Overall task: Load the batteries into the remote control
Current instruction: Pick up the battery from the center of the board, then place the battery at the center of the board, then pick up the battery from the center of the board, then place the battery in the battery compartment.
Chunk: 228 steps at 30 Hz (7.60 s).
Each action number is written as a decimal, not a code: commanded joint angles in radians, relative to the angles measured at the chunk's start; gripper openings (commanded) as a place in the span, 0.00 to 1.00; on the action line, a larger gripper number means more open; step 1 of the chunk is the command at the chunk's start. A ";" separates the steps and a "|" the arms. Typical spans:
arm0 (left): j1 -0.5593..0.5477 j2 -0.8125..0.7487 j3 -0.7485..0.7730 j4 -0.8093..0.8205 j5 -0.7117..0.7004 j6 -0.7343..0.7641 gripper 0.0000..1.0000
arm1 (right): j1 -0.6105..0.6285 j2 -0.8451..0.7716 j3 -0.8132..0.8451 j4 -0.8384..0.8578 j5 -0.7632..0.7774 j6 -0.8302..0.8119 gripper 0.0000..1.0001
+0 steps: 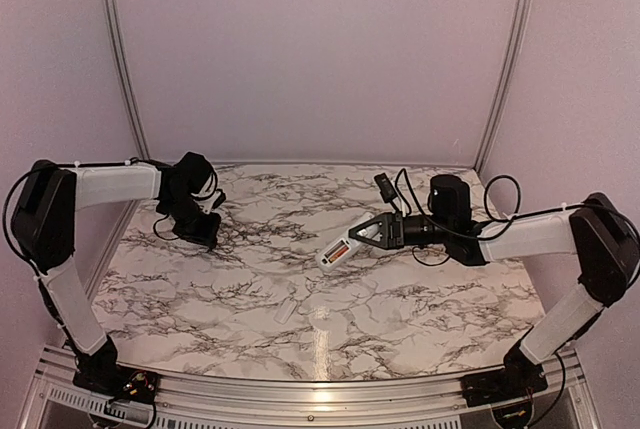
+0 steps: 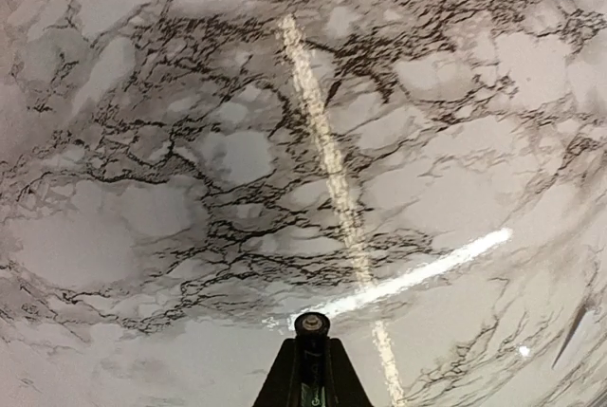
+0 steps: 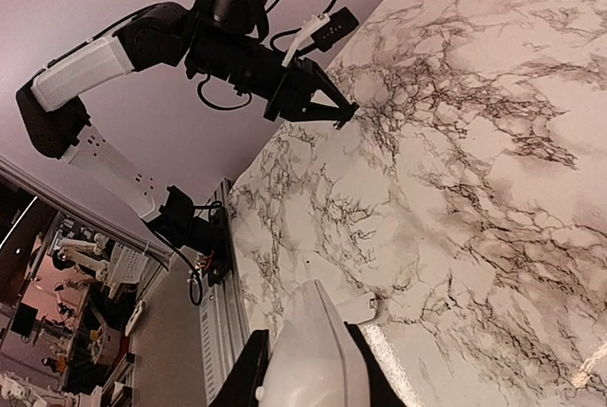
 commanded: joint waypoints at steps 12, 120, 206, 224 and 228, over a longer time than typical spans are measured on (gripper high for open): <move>-0.315 -0.278 -0.143 0.244 -0.181 -0.879 0.00 | -0.006 -0.129 0.027 -0.141 0.078 -0.096 0.00; -0.344 -0.048 -0.272 0.215 0.065 0.894 0.71 | -0.011 -0.143 -0.074 -0.041 -0.022 -0.137 0.00; -0.605 0.078 0.255 0.053 -0.067 -0.045 0.00 | 0.086 0.110 -0.069 0.196 0.053 0.256 0.00; -0.611 0.131 0.340 0.026 -0.129 -0.037 0.02 | 0.101 0.143 -0.071 0.292 0.025 0.334 0.00; -0.615 0.143 0.360 0.024 -0.146 -0.035 0.10 | 0.101 0.144 -0.068 0.298 0.020 0.346 0.00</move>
